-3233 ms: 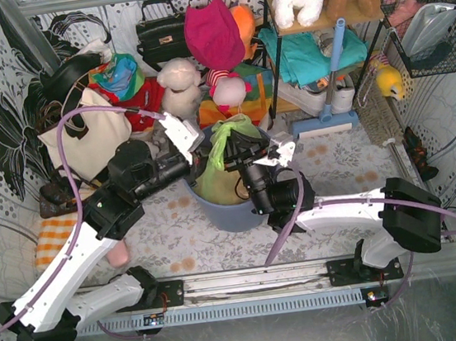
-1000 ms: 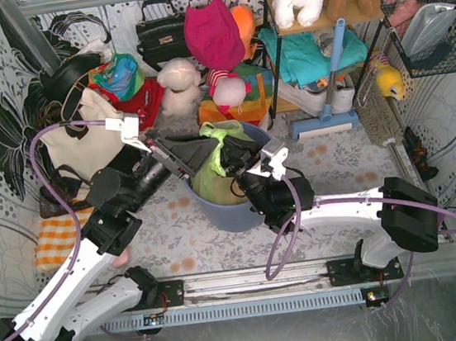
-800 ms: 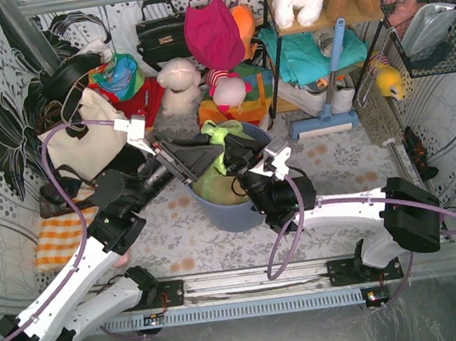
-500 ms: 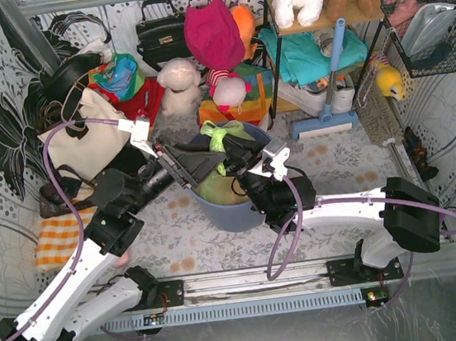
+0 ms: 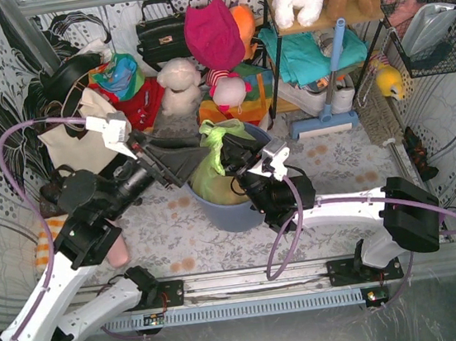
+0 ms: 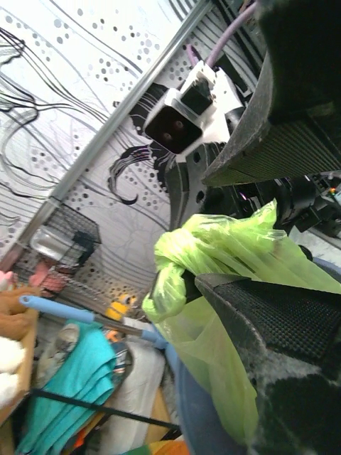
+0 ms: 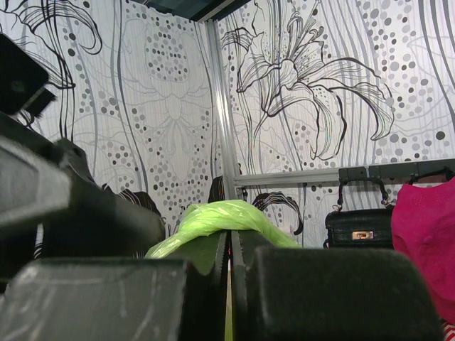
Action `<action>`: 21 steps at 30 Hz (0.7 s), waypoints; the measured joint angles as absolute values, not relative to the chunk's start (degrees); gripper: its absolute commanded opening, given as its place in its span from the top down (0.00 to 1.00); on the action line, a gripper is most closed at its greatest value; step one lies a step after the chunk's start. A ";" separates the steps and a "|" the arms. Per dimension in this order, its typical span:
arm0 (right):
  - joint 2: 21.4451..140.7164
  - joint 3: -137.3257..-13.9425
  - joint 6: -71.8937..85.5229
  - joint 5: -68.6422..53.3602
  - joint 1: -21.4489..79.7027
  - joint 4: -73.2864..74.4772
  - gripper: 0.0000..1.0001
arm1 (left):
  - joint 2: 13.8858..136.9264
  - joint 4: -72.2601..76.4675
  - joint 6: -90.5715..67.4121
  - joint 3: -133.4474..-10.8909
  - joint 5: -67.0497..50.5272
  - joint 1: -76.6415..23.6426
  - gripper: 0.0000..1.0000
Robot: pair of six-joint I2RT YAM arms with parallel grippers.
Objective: Tie the trash bag
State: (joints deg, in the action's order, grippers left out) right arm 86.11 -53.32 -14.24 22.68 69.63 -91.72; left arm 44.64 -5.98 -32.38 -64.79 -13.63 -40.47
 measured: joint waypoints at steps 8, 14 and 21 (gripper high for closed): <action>86.11 -53.32 -14.22 22.68 69.63 -91.72 1.00 | 44.69 -4.27 -32.71 -66.54 -6.11 -40.47 0.40; 86.11 -53.32 -14.20 22.65 69.63 -91.72 1.00 | 48.75 -3.38 -34.74 -66.89 -5.02 -40.47 0.40; 86.11 -53.32 -13.50 22.37 69.63 -91.70 1.00 | 51.05 -3.46 -37.98 -66.87 -4.82 -40.03 0.43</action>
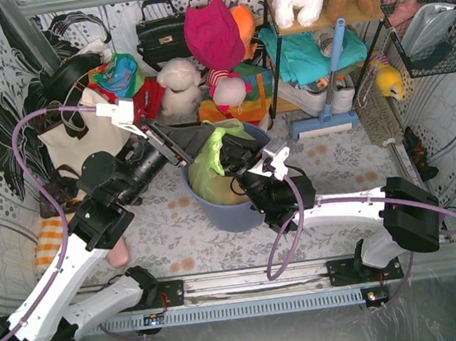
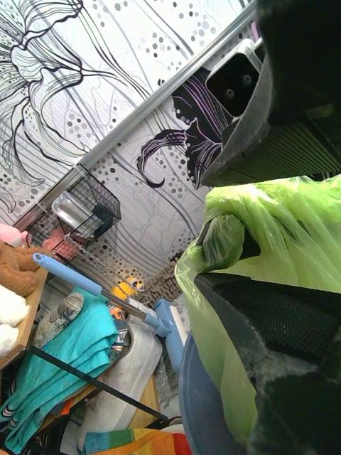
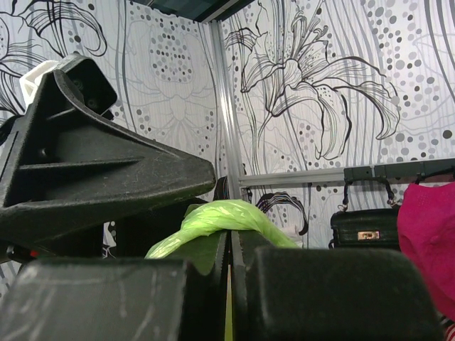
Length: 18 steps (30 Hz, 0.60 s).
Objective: Tie the trash bag
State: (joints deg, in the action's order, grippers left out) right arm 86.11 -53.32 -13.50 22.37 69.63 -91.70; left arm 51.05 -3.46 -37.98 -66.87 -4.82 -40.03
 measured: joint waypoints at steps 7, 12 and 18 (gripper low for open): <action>86.11 -53.32 -12.93 22.17 69.63 -91.72 1.00 | 50.72 -3.03 -41.08 -66.67 -5.39 -38.35 0.50; 86.11 -53.32 -12.91 22.06 69.63 -91.72 0.85 | 50.76 -2.96 -42.39 -66.43 -6.09 -37.34 0.49; 86.11 -53.32 -12.91 22.04 69.63 -91.59 0.74 | 50.87 -2.94 -43.33 -66.35 -7.14 -36.14 0.46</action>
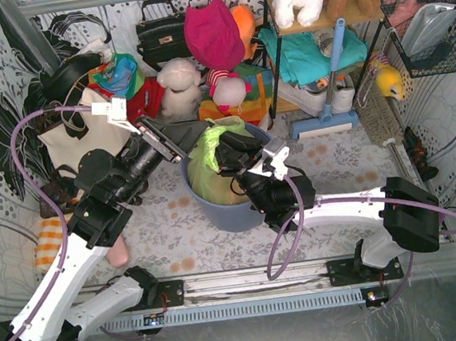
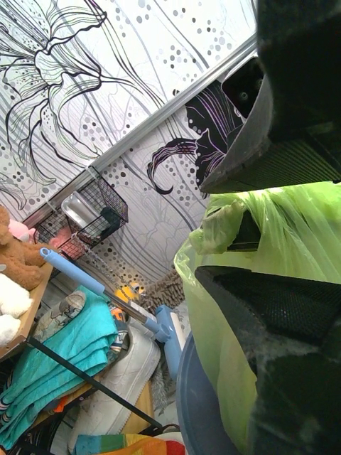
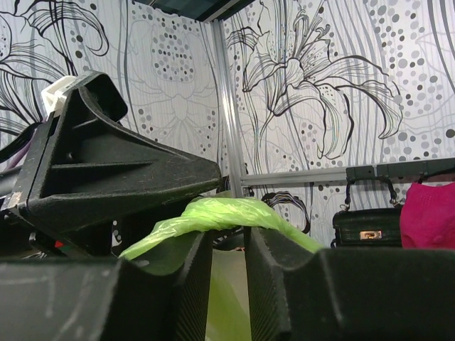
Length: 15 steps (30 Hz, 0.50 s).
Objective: Tie the trash bag
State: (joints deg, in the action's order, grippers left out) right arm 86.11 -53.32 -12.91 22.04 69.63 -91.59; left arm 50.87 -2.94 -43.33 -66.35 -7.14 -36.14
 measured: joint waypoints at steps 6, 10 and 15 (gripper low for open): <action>86.11 -53.32 -12.88 22.04 69.63 -91.57 0.74 | 50.87 -2.59 -44.29 -65.98 -8.58 -35.29 0.55; 86.11 -53.32 -12.88 22.04 69.63 -91.57 0.74 | 50.87 -2.11 -44.93 -65.60 -9.41 -34.96 0.66; 86.11 -53.32 -12.88 22.06 69.63 -91.64 0.74 | 50.87 -0.38 -46.00 -65.19 -10.81 -34.33 0.87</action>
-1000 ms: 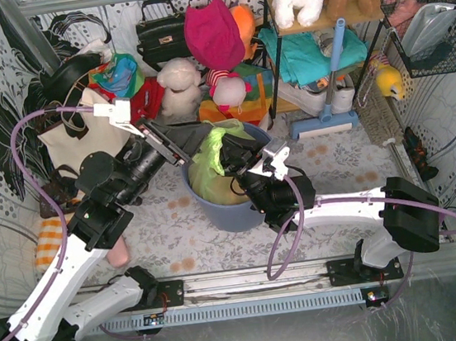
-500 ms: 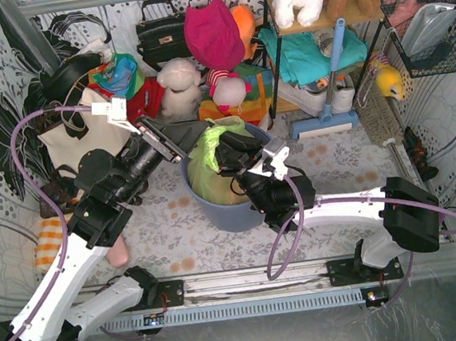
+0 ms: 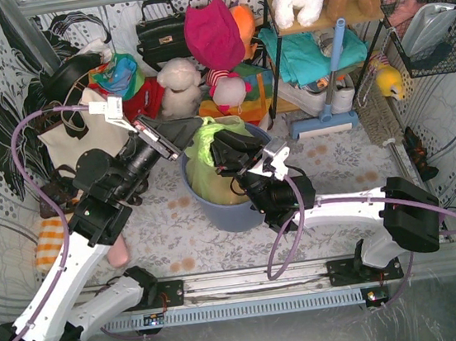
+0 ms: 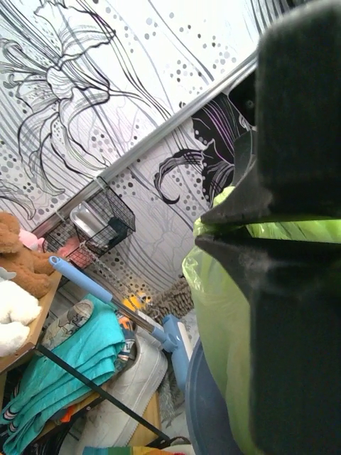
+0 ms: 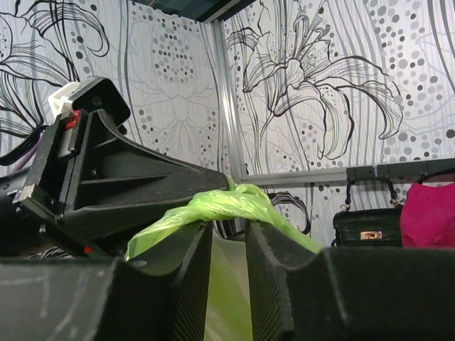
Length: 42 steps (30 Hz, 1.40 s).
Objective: Tie the trash bag
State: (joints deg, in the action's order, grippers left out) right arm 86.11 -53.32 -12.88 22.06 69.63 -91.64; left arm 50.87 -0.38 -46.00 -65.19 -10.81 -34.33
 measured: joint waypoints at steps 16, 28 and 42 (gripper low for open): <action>83.00 -47.51 -8.25 22.81 69.63 -91.37 0.75 | 52.45 4.80 -45.76 -64.58 -13.34 -33.12 1.00; 63.66 -41.78 10.48 24.58 69.63 -74.72 0.65 | 54.57 6.85 -43.42 -65.14 -15.25 -32.47 1.00; 63.83 -45.41 29.56 19.22 69.63 -51.68 0.61 | 55.99 6.94 -43.18 -65.67 -17.98 -31.77 1.00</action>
